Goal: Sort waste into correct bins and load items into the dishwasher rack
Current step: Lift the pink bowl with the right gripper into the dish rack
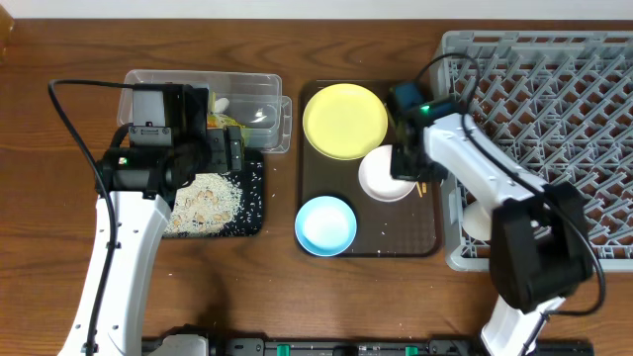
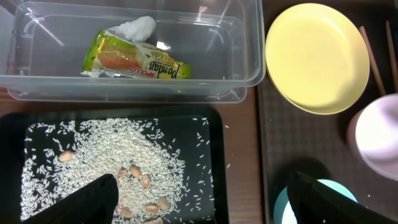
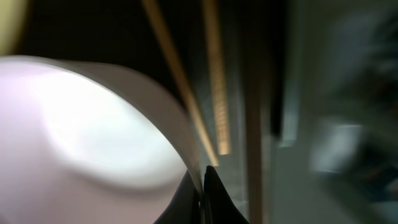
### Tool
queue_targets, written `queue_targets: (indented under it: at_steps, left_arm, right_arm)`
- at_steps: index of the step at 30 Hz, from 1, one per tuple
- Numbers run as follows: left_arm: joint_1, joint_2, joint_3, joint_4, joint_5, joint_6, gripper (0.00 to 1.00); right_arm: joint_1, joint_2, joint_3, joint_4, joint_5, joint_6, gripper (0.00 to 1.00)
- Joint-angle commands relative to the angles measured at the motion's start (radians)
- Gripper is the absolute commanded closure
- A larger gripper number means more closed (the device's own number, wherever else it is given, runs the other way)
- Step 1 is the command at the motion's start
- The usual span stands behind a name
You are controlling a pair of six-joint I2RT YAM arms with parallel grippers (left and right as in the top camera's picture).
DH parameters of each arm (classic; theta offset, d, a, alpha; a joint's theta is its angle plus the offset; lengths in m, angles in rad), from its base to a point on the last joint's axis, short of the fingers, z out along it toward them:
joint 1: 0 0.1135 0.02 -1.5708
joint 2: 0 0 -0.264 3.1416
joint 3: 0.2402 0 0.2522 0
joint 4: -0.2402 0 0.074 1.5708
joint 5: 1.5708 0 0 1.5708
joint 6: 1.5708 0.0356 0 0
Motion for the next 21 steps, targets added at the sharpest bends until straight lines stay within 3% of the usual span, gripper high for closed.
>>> queue_targets:
  at_steps: [1, 4, 10, 21]
  left_arm:
    - [0.004, 0.003, 0.027, -0.003, -0.007, 0.006, 0.11]
    - [0.004, 0.003, 0.027, -0.003, -0.007, 0.006, 0.11]
    - [0.004, 0.003, 0.027, -0.003, -0.007, 0.006, 0.1]
    - [0.004, 0.003, 0.027, -0.003, -0.007, 0.006, 0.1]
  right_arm:
    - [-0.044, -0.137, 0.121, -0.003, 0.051, -0.095, 0.99]
    - [-0.076, -0.225, 0.2, 0.001, 0.148, -0.114, 0.99]
    - [-0.149, -0.301, 0.216, 0.074, 0.639, -0.148, 0.99]
    - [-0.213, -0.084, 0.202, 0.463, 0.879, -0.629, 0.99]
